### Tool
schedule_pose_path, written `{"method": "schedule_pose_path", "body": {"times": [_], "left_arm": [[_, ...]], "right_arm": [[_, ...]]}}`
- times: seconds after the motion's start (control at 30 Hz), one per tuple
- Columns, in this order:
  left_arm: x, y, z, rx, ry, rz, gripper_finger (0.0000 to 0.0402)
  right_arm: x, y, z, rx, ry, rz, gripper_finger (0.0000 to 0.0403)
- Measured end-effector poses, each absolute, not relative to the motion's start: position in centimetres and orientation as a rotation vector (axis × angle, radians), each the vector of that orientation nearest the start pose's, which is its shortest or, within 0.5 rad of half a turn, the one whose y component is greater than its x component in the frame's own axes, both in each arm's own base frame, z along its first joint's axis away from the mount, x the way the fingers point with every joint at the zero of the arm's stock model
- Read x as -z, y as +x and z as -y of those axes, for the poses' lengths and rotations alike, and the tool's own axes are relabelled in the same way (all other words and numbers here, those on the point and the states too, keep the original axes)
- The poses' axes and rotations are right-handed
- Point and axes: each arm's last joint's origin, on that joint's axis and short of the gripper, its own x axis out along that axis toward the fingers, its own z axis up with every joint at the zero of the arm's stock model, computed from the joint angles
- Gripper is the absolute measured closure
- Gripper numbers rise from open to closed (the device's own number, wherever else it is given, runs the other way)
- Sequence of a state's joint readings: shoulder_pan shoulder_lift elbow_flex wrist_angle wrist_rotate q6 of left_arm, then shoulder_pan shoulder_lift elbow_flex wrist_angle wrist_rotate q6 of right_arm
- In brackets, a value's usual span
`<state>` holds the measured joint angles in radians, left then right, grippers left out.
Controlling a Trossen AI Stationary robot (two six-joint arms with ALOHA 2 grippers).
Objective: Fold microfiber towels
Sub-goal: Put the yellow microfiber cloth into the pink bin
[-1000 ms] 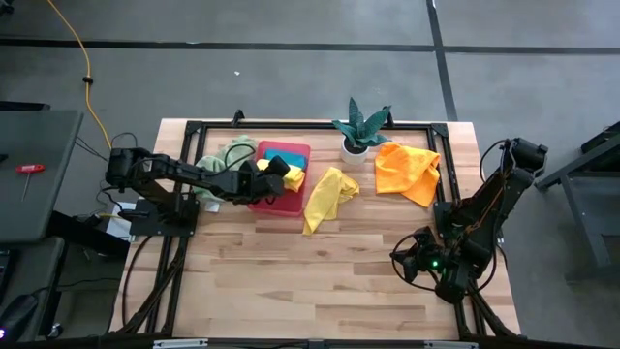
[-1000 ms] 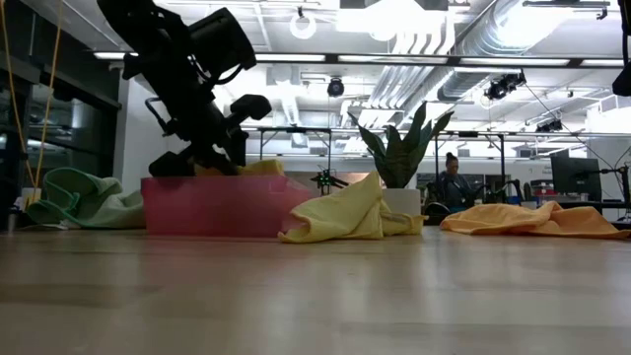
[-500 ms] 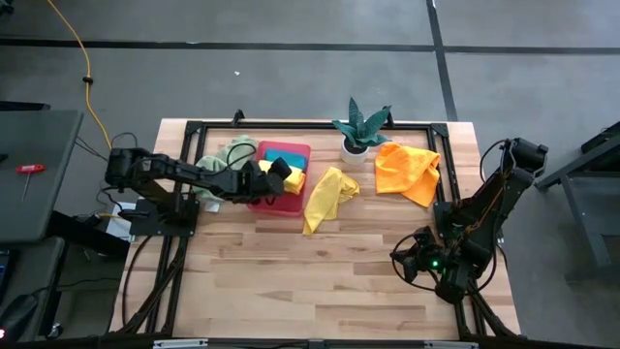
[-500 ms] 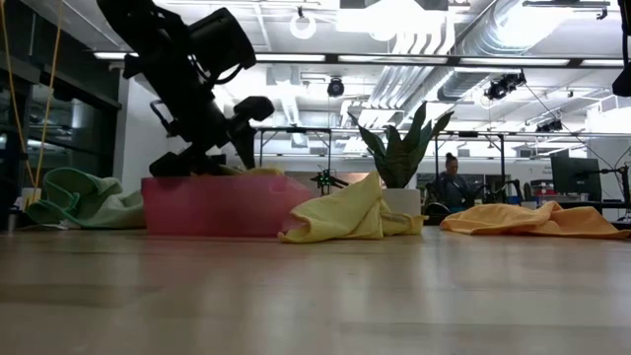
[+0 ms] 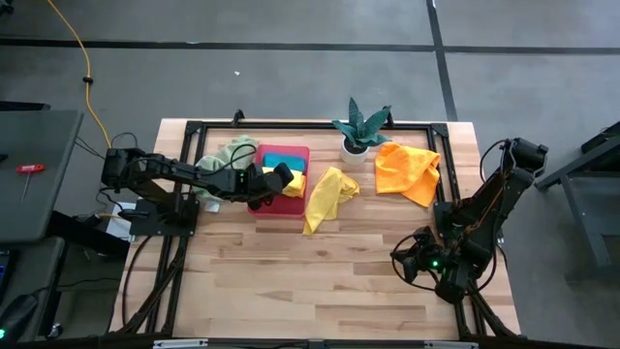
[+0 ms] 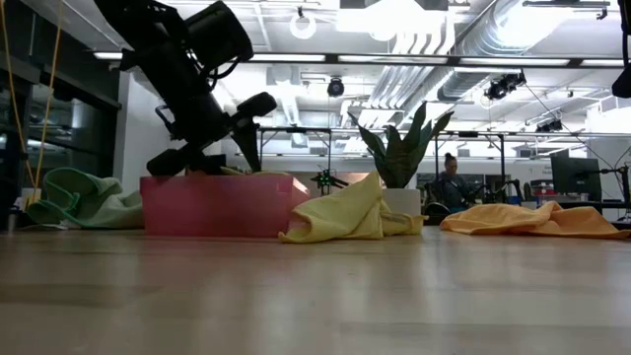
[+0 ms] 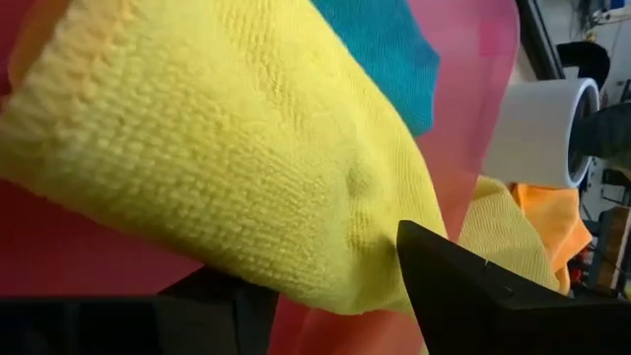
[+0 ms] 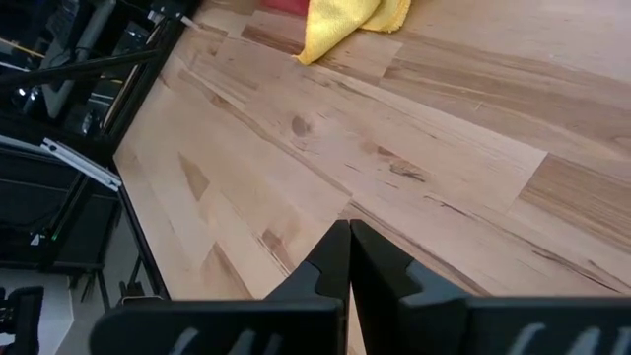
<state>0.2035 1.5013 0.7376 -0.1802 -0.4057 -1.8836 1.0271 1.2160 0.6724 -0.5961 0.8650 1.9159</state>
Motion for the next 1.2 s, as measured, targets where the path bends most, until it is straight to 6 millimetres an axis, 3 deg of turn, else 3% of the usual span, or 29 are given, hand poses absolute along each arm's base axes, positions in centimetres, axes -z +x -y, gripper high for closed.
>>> {"method": "schedule_pose_path", "body": {"times": [0.5,0.7,0.93,1.2], "left_arm": [[-16.5,26.8,-6.9,-1.200,-1.571,-0.188,0.0248],[-16.5,26.8,-6.9,-1.167,-1.451,-0.254,0.0247],[-16.5,26.8,-7.2,-1.214,-1.478,-0.174,0.0247],[-15.2,24.6,-7.0,-1.398,-1.601,-0.419,0.0250]], "right_arm": [[-19.7,12.5,-16.4,0.464,0.926,-0.500,0.0403],[-19.7,12.5,-16.4,0.466,0.934,-0.500,0.0403],[-19.7,12.5,-16.6,0.460,0.952,-0.538,0.0403],[-19.6,12.5,-16.6,0.466,0.974,-0.540,0.0403]]}}
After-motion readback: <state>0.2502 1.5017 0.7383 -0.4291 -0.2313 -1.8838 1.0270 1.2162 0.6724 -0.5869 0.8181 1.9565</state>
